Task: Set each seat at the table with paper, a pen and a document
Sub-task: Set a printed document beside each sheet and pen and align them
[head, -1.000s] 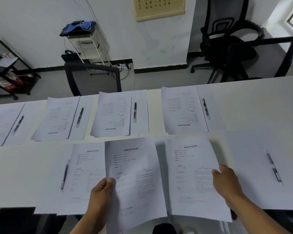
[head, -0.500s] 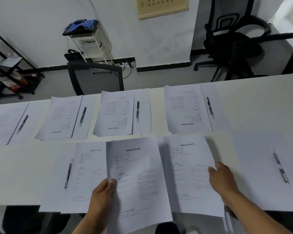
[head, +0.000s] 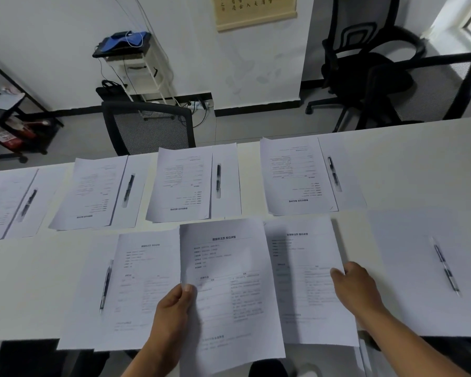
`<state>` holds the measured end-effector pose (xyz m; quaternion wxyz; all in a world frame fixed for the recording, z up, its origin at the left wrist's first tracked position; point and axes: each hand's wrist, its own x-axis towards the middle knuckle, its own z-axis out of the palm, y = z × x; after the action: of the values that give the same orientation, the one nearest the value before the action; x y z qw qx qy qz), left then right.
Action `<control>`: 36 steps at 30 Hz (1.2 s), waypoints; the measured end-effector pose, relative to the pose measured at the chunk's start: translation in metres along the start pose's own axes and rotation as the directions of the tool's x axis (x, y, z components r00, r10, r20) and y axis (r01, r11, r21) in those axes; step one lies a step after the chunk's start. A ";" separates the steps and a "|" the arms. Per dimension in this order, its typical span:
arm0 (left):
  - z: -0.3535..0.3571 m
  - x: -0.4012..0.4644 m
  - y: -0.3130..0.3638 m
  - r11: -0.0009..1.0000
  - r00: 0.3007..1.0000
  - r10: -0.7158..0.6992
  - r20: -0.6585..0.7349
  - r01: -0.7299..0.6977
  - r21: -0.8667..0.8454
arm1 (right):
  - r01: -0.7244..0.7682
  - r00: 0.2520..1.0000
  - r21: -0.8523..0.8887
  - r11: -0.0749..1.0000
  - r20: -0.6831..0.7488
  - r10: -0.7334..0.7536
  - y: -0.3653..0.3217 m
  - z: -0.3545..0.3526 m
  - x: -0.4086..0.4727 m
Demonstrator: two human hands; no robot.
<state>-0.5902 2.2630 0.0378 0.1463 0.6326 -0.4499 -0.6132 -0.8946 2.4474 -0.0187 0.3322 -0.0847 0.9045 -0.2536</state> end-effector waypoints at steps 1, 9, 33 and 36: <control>0.003 0.000 0.003 1.000 1.000 -0.001 0.012 0.001 0.001 | -0.003 1.000 -0.010 1.000 -0.014 0.003 0.001 -0.001 0.000; 0.032 0.000 0.029 1.000 0.990 0.025 0.142 -0.025 -0.001 | 0.099 0.993 0.003 0.995 -0.059 -0.098 -0.016 -0.024 -0.028; 0.184 -0.052 0.089 0.959 0.913 0.279 0.298 -0.283 -0.031 | 0.296 0.955 0.330 0.896 -0.097 -0.280 -0.009 -0.159 -0.044; 0.222 -0.086 0.083 0.953 0.915 0.289 0.283 -0.301 0.001 | 0.312 0.950 0.335 0.889 -0.091 -0.299 0.019 -0.198 -0.035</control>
<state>-0.8106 2.3629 0.1094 0.1579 0.4676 -0.5699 -0.6570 -0.9954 2.5545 0.1195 0.2813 -0.1617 0.8273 -0.4586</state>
